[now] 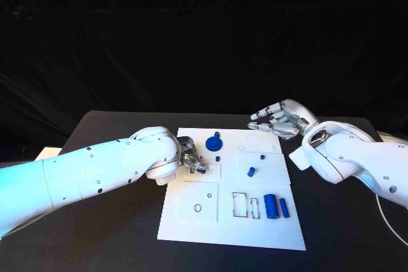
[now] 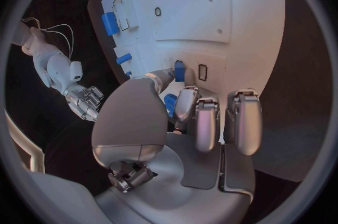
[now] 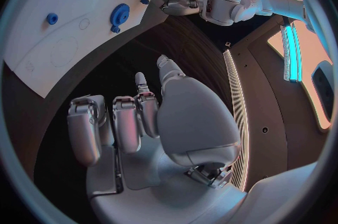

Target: Assemble the parts on the task board

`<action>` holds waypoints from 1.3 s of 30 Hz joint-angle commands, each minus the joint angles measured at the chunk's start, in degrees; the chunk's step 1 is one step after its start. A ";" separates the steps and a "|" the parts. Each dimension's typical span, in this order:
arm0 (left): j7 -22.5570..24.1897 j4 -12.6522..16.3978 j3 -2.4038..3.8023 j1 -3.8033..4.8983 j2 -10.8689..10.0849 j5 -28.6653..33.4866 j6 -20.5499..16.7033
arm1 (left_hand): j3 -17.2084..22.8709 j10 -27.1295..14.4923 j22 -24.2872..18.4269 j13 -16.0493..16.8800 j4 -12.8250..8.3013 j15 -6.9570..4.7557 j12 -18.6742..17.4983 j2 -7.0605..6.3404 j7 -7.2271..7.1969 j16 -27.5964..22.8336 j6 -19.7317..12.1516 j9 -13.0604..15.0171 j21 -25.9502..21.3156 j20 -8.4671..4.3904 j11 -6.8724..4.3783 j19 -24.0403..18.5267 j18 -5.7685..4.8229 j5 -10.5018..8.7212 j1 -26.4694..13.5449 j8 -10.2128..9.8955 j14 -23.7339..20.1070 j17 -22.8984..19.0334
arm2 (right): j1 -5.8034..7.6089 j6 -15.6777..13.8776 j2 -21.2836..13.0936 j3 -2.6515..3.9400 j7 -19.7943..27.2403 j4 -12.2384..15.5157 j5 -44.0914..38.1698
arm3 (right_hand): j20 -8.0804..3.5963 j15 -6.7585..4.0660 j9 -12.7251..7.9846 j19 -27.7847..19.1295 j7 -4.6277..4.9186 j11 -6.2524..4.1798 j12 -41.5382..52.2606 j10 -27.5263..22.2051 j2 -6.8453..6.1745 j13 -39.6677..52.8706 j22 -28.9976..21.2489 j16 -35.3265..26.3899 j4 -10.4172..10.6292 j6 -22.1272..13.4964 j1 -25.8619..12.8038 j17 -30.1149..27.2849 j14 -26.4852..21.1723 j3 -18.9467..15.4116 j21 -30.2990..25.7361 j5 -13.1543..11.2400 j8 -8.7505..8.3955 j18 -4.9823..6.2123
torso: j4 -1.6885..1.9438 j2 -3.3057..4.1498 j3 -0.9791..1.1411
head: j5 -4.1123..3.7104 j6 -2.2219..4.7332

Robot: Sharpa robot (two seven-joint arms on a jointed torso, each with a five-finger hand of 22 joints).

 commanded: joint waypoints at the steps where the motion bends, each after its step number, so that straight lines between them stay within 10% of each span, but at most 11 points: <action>1: -1.91 0.18 0.00 -0.03 0.21 -1.67 2.17 | 8.13 0.36 10.50 -0.02 -7.87 -0.07 0.13 0.75 -0.66 0.18 0.08 0.11 0.22 0.13 -0.20 3.73 -1.15 0.18 -0.03 0.23 6.05 15.09 | -0.06 0.68 0.00 0.00 0.39 0.11 -0.13 | -0.29 -0.42 0.08 2.86 0.09 -0.50 -0.10 1.10 0.51 8.88 11.13 -0.19 -0.11 0.48 -0.26 9.20 4.70 -0.35 -0.17 0.13 0.16 0.72 | -0.01 -0.03 0.04 | 0.05 -0.06; 39: -3.19 -3.33 0.02 0.07 2.78 -0.63 8.27 | 0.35 1.49 11.98 1.35 -1.84 -0.90 1.51 1.75 -1.91 0.18 2.98 0.61 1.00 -0.64 -1.13 4.53 -1.50 -0.22 -10.34 0.86 6.05 15.09 | -0.08 0.53 -0.61 0.00 0.25 1.39 -0.09 | -0.32 -0.44 0.10 2.56 0.07 -0.51 -0.36 0.97 0.56 8.72 10.75 -0.39 -0.13 0.48 -0.29 8.91 4.63 -0.51 -0.39 0.21 0.12 0.82 | -0.01 -0.04 0.10 | -0.09 -0.21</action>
